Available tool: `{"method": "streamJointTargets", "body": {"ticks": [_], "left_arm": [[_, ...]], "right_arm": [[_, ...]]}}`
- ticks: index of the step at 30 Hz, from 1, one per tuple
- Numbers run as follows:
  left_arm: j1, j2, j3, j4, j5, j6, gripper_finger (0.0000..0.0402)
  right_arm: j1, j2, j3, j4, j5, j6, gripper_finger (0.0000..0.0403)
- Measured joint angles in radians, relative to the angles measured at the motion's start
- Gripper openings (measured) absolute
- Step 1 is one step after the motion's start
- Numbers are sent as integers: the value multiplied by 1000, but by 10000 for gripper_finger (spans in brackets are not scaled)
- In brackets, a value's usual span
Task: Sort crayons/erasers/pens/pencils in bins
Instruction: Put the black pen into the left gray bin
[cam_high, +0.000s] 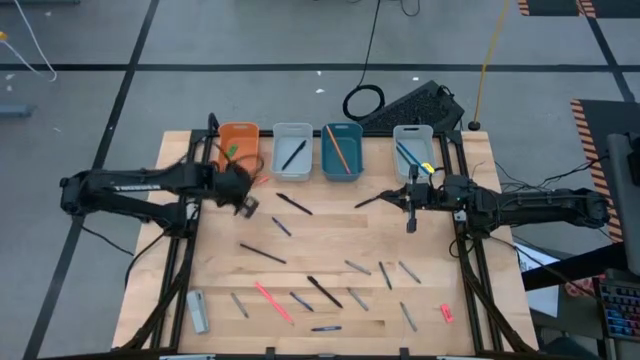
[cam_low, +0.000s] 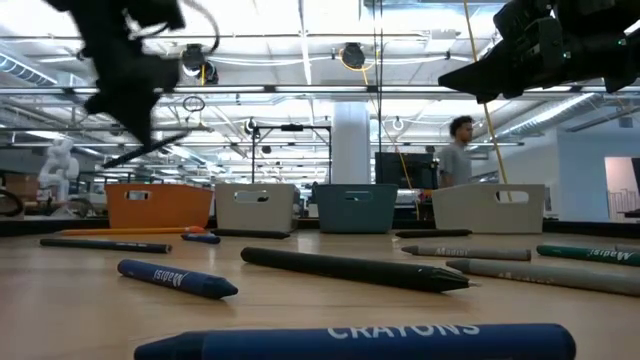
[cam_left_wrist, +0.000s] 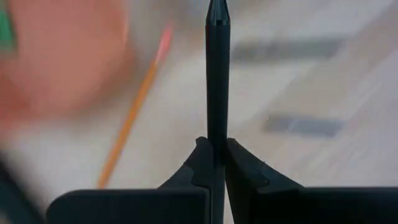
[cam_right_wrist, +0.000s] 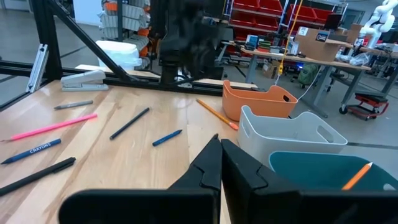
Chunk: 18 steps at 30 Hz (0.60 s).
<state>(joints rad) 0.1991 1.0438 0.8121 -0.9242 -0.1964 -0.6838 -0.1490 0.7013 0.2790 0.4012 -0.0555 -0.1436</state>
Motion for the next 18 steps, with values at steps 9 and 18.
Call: {"method": "streamJointTargets", "body": {"ticks": [9, 18], "left_arm": [[226, 126, 225, 325, 12, 435, 14], [371, 453, 436, 355, 109, 656, 13]], "right_arm": [[0, 0, 0, 6, 0, -3, 0], [0, 0, 0, 6, 1, -3, 0]]}}
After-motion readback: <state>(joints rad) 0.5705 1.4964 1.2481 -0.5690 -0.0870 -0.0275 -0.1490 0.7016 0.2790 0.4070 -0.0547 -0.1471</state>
